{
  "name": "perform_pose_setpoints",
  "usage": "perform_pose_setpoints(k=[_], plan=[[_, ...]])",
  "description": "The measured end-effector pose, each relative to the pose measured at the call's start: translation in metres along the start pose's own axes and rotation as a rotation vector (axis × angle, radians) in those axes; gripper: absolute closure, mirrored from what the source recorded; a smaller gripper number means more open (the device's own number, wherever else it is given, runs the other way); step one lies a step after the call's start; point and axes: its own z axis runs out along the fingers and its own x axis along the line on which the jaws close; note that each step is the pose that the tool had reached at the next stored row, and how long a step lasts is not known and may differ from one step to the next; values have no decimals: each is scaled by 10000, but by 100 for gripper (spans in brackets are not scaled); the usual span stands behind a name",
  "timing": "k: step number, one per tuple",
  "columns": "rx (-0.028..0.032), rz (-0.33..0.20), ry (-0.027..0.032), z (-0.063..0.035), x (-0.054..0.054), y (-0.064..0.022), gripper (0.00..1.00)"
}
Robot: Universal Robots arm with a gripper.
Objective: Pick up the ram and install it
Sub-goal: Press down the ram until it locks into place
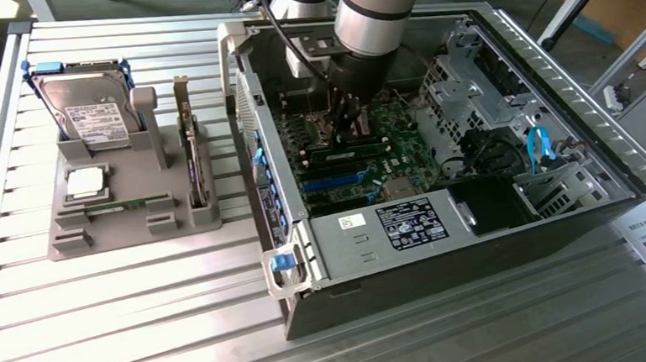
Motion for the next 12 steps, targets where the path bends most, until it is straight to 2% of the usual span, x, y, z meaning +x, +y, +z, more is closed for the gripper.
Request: perform_pose_setpoints(k=[12], plan=[[0,0,12,2,-32,7,90]])
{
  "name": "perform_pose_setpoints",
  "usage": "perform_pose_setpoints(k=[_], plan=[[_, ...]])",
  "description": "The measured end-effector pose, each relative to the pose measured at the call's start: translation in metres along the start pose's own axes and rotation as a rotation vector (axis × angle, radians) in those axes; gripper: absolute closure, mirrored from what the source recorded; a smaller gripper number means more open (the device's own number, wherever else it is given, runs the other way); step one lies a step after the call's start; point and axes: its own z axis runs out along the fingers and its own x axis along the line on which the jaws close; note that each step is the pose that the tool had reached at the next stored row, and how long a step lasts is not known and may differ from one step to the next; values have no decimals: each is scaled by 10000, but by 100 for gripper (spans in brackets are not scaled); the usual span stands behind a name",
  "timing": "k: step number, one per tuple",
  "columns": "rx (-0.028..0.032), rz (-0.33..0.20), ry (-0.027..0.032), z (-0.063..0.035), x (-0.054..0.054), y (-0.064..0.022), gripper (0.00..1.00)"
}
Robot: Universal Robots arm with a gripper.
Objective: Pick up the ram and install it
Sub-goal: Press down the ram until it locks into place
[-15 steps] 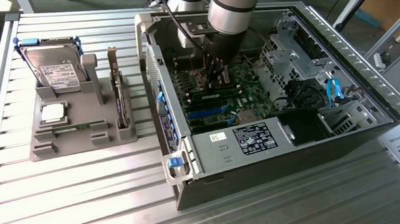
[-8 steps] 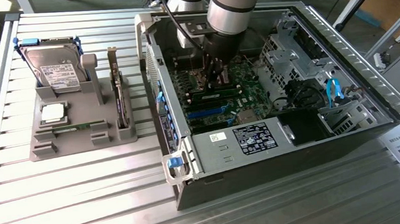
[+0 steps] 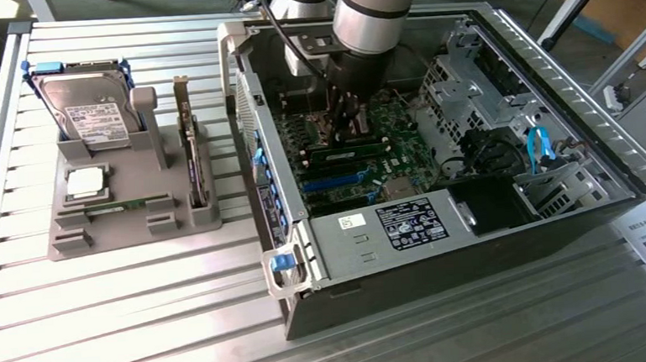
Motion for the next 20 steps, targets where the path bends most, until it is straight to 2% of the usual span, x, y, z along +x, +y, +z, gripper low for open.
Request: perform_pose_setpoints(k=[10,20], plan=[[1,0,-1,72,-2,-1,90],[1,0,0,92,-2,-1,90]])
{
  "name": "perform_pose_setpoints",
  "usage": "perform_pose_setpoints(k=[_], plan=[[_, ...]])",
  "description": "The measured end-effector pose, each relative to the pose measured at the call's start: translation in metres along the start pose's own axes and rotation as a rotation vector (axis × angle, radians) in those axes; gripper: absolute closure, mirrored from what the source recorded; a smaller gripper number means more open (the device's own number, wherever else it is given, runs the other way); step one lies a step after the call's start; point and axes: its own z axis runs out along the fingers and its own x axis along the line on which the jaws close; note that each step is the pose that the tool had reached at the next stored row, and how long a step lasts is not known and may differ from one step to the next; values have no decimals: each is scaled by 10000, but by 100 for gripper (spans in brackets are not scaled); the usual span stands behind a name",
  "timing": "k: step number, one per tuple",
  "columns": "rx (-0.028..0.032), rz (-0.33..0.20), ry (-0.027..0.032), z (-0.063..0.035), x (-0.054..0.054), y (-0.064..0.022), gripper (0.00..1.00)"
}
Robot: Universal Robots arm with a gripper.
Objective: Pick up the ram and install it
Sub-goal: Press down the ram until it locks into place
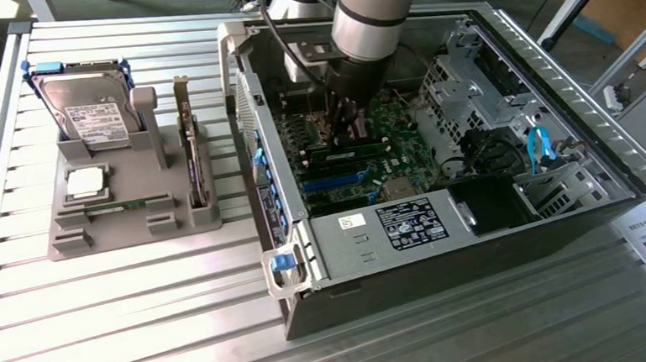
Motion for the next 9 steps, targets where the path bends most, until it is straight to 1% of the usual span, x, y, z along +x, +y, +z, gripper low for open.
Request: perform_pose_setpoints(k=[9], plan=[[0,2,-1,20,2,0,90]])
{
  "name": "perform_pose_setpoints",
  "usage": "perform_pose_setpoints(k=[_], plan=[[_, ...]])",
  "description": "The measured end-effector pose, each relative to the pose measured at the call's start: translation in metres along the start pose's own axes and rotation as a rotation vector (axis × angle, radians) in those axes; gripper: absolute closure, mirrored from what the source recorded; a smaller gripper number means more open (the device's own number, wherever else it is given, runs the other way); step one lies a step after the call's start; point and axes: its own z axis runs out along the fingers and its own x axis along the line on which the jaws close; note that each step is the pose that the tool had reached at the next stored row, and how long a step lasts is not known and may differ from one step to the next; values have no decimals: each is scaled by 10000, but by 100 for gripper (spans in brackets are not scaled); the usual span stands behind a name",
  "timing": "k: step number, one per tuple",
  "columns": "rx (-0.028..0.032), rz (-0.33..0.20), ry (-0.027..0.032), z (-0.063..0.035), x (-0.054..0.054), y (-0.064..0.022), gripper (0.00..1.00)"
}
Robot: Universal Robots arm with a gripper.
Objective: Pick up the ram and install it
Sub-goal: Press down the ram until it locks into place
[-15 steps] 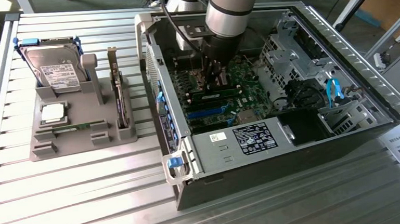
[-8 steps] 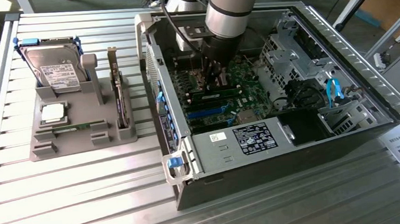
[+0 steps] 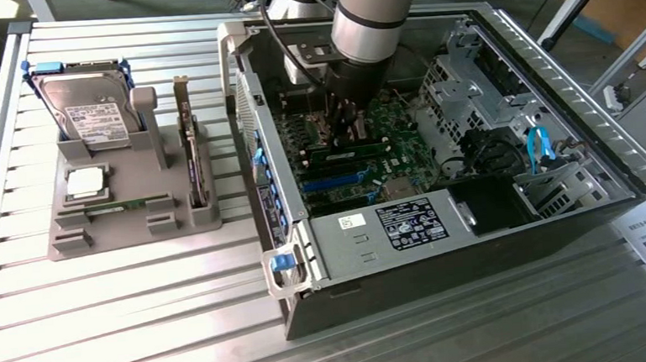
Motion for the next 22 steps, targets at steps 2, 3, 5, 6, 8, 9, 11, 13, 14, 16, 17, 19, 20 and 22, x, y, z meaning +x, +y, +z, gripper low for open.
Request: perform_pose_setpoints(k=[2,3,5,6,8,9,11,13,14,16,17,19,20,22], plan=[[-1,-2,1,1,2,0,90],[-1,-1,1,3,3,0,90],[-1,-2,2,4,5,0,90],[-1,-2,2,4,5,-1,90],[-1,-2,1,4,5,-1,90],[-1,-2,1,6,5,0,90],[-2,-2,2,12,9,0,90],[-1,-1,2,16,11,0,90],[-2,-1,2,18,11,-1,90],[-2,-1,3,22,12,0,90],[-1,-1,2,25,12,0,90],[-2,-2,2,28,13,0,90],[-1,-1,3,28,13,0,90],[-1,-1,1,29,13,0,90]])
